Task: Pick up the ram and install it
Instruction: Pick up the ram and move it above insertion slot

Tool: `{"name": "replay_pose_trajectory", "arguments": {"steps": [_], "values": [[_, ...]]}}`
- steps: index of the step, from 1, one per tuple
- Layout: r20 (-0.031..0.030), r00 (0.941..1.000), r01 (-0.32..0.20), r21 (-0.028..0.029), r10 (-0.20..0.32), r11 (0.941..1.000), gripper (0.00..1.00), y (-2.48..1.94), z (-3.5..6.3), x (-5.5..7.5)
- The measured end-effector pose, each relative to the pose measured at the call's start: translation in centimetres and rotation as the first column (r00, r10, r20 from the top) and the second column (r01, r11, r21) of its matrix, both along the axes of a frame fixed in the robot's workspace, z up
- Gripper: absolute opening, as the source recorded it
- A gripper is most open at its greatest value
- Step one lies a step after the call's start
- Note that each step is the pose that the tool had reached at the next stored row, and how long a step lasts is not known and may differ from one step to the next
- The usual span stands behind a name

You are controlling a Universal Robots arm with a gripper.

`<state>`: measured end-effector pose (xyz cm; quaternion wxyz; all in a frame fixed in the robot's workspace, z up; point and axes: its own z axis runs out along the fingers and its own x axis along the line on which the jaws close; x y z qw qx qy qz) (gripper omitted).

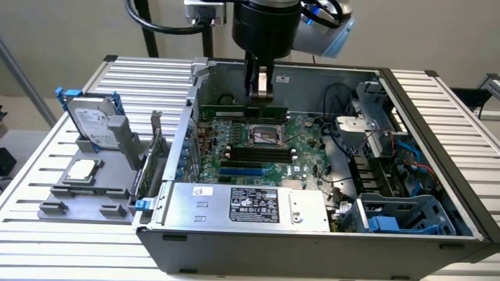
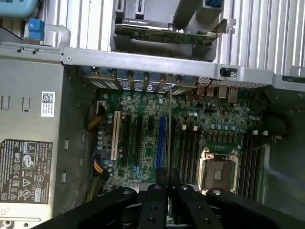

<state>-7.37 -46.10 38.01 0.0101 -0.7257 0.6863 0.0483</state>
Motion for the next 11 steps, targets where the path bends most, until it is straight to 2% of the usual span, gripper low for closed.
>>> {"name": "replay_pose_trajectory", "arguments": {"steps": [4, 8, 11], "values": [[0.0, 1.0, 0.0, 0.0, 0.0, 1.0, 0.14, 0.94, -0.17, 1.1], [0.0, 1.0, 0.0, 0.0, 0.0, 1.0, 0.14, 2.25, -0.46, 1.8], [0.0, 1.0, 0.005, -0.0001, -0.005, 1.0, 0.14, 2.6, -0.75, 2.3]]}}
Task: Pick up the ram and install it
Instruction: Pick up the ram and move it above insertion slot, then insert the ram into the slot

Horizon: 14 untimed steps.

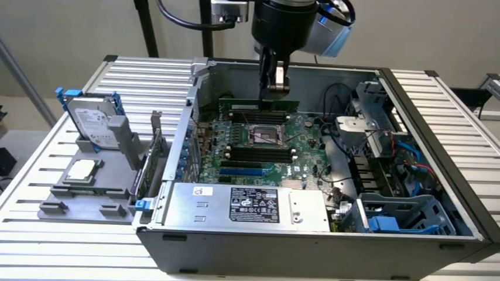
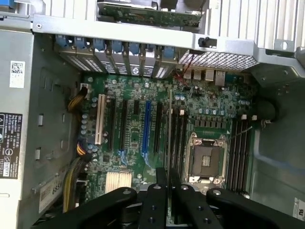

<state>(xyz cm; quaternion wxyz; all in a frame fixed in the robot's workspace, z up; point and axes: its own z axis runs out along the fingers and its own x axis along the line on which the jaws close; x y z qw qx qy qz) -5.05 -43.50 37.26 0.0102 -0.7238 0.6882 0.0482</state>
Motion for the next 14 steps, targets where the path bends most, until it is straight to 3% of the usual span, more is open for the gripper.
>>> {"name": "replay_pose_trajectory", "arguments": {"steps": [7, 14], "values": [[-0.0001, 0.9992, 0.041, -0.0008, -0.041, 0.9992, 0.14, 0.18, -0.22, 0.78], [-0.0005, 0.9991, 0.041, -0.0003, -0.041, 0.9991, 0.14, 0.18, -0.23, 0.81]]}}
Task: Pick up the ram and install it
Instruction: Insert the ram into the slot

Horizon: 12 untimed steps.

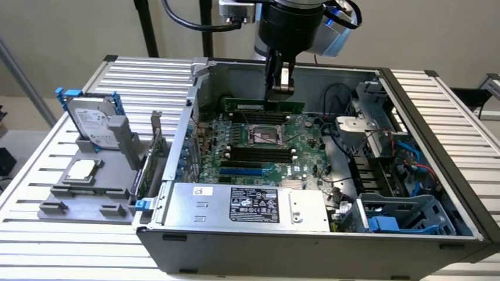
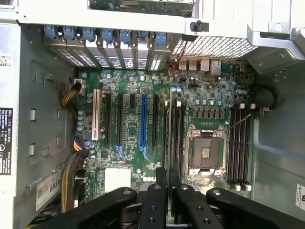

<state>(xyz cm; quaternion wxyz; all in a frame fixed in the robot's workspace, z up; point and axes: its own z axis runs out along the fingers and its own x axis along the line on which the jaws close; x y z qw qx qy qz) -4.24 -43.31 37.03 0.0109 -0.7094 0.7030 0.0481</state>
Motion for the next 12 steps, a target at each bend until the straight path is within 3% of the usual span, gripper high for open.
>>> {"name": "replay_pose_trajectory", "arguments": {"steps": [12], "values": [[0.0, 1.0, 0.0, 0.0001, 0.0, 1.0, 0.14, 0.0, -0.19, -0.01]]}}
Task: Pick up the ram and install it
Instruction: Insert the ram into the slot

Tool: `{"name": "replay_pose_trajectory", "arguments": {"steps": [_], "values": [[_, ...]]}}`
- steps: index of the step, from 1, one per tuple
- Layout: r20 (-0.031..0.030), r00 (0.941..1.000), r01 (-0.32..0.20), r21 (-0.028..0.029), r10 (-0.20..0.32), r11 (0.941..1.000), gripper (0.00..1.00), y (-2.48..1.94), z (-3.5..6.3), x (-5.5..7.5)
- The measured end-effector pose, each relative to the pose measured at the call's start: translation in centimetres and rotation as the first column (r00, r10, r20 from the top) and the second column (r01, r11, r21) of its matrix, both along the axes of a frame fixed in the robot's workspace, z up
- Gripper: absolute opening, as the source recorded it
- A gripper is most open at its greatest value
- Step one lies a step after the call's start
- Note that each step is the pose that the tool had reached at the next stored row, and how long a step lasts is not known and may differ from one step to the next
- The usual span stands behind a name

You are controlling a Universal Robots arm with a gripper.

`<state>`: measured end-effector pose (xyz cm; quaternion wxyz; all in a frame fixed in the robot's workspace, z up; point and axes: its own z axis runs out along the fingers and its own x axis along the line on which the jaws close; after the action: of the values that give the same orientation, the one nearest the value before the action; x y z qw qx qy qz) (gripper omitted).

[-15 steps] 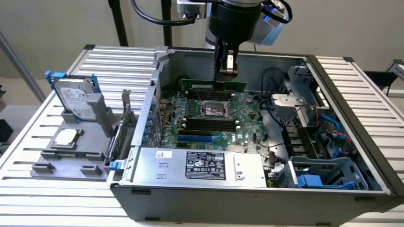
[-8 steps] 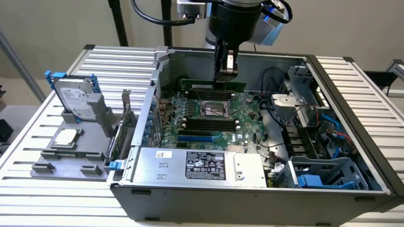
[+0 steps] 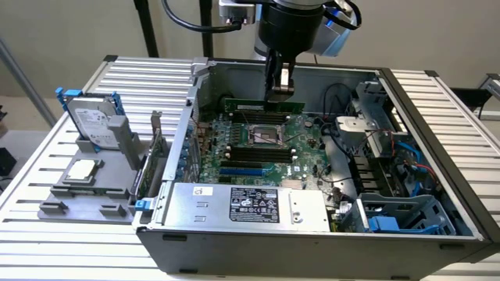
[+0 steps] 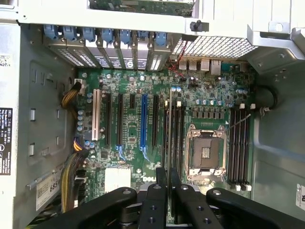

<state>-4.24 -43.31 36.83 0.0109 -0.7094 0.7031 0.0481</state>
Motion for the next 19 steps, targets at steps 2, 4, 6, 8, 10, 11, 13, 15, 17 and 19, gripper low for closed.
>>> {"name": "replay_pose_trajectory", "arguments": {"steps": [2, 4, 6, 8, 10, 11, 13, 15, 17, 19], "values": [[0.0001, 1.0, 0.0, -0.0001, 0.0, 1.0, 0.14, 0.0, -0.35, -0.1], [0.0, 1.0, 0.0, -0.0001, 0.0, 1.0, 0.14, 0.01, -0.73, -0.1], [0.0, 1.0, 0.0, -0.0002, 0.0, 1.0, 0.14, 0.19, -1.09, -0.2], [0.0001, 1.0, 0.0, -0.0001, 0.0, 1.0, 0.14, 0.48, -1.46, -0.2], [0.0001, 1.0, 0.0, -0.0001, 0.0, 1.0, 0.14, 0.85, -1.82, -0.2], [0.0001, 1.0, 0.0, -0.0001, 0.0, 1.0, 0.14, 1.03, -2.01, -0.2], [0.0, 1.0, 0.0, -0.0001, 0.0, 1.0, 0.14, 1.37, -2.35, -0.2], [0.0001, 1.0, 0.0, -0.0001, 0.0, 1.0, 0.14, 1.71, -2.73, -0.2], [0.0001, 1.0, 0.0, -0.0001, 0.0, 1.0, 0.14, 1.89, -3.1, -0.2], [0.0, 1.0, 0.0, -0.0008, 0.0, 1.0, 0.14, 1.93, -3.45, -0.1]]}}
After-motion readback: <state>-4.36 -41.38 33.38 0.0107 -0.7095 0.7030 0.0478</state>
